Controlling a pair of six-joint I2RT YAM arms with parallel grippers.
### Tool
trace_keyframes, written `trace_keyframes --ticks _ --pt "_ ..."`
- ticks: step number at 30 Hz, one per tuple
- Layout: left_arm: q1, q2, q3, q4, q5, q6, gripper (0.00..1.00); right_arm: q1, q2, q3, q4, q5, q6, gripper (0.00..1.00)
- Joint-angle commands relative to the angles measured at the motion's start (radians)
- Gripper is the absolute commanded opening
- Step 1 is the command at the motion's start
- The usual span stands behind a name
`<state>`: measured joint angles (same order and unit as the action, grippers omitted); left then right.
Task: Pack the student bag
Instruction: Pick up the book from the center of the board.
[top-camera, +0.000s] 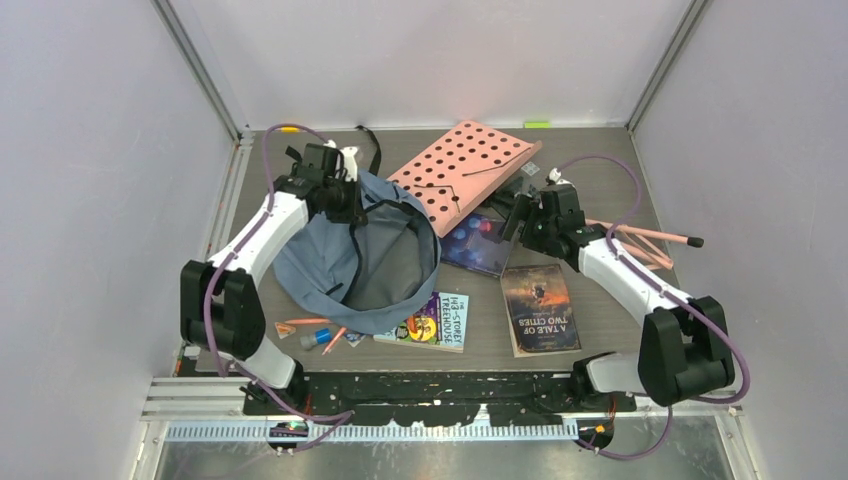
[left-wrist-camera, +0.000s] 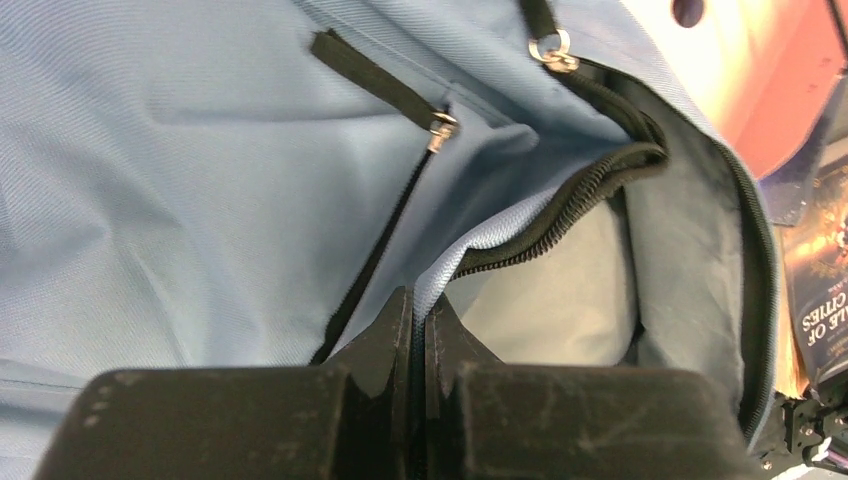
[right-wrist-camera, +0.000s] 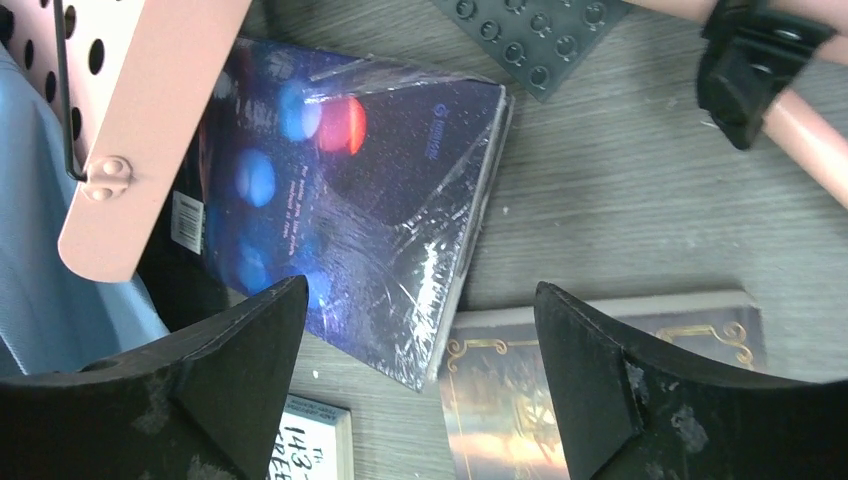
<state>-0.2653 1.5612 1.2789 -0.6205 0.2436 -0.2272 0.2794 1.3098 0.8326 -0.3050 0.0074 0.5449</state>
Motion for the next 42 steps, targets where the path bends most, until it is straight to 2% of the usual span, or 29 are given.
trace_keyframes --ticks 1,5,9,16,21,26,29,32,33,34,35,36,37,38,39,42 --pt "0.050 0.046 0.038 0.011 0.011 0.042 0.01 -0.025 0.050 -0.022 0.170 -0.115 0.018 0.88" --pt "0.067 0.068 0.030 0.007 0.074 0.025 0.10 -0.029 0.100 -0.038 0.221 -0.132 0.016 0.85" --pt "0.067 0.060 -0.016 0.030 0.106 -0.014 0.26 -0.029 0.156 -0.042 0.249 -0.153 0.016 0.81" --pt "0.067 -0.016 -0.133 0.072 0.142 -0.090 0.53 -0.029 0.207 -0.054 0.259 -0.138 0.009 0.80" --pt "0.067 -0.100 -0.218 0.093 0.170 -0.127 0.60 -0.029 0.251 -0.057 0.267 -0.154 0.018 0.80" --pt "0.067 -0.179 -0.299 0.118 0.237 -0.170 0.63 -0.029 0.292 -0.057 0.316 -0.202 0.046 0.79" --pt "0.067 -0.238 -0.340 0.130 0.262 -0.193 0.64 -0.029 0.307 -0.060 0.352 -0.229 0.067 0.75" --pt "0.067 -0.283 -0.374 0.122 0.257 -0.204 0.64 -0.029 0.326 -0.067 0.385 -0.252 0.079 0.67" --pt "0.067 -0.294 -0.381 0.116 0.253 -0.205 0.63 -0.029 0.330 -0.067 0.390 -0.257 0.083 0.60" --pt "0.067 -0.305 -0.386 0.110 0.249 -0.204 0.59 -0.029 0.331 -0.070 0.402 -0.263 0.085 0.57" --pt "0.067 -0.314 -0.390 0.105 0.246 -0.204 0.47 -0.029 0.327 -0.073 0.408 -0.266 0.092 0.50" --pt "0.066 -0.323 -0.391 0.101 0.240 -0.205 0.40 -0.029 0.323 -0.076 0.415 -0.268 0.093 0.46" --pt "0.067 -0.331 -0.390 0.100 0.237 -0.205 0.34 -0.029 0.311 -0.075 0.414 -0.268 0.095 0.35" --pt "0.067 -0.337 -0.388 0.101 0.234 -0.205 0.29 -0.029 0.302 -0.073 0.404 -0.265 0.095 0.30" --pt "0.067 -0.344 -0.384 0.105 0.233 -0.205 0.25 -0.029 0.281 -0.073 0.397 -0.261 0.094 0.21" --pt "0.067 -0.362 -0.367 0.116 0.219 -0.198 0.14 -0.029 0.222 -0.072 0.355 -0.232 0.088 0.06"
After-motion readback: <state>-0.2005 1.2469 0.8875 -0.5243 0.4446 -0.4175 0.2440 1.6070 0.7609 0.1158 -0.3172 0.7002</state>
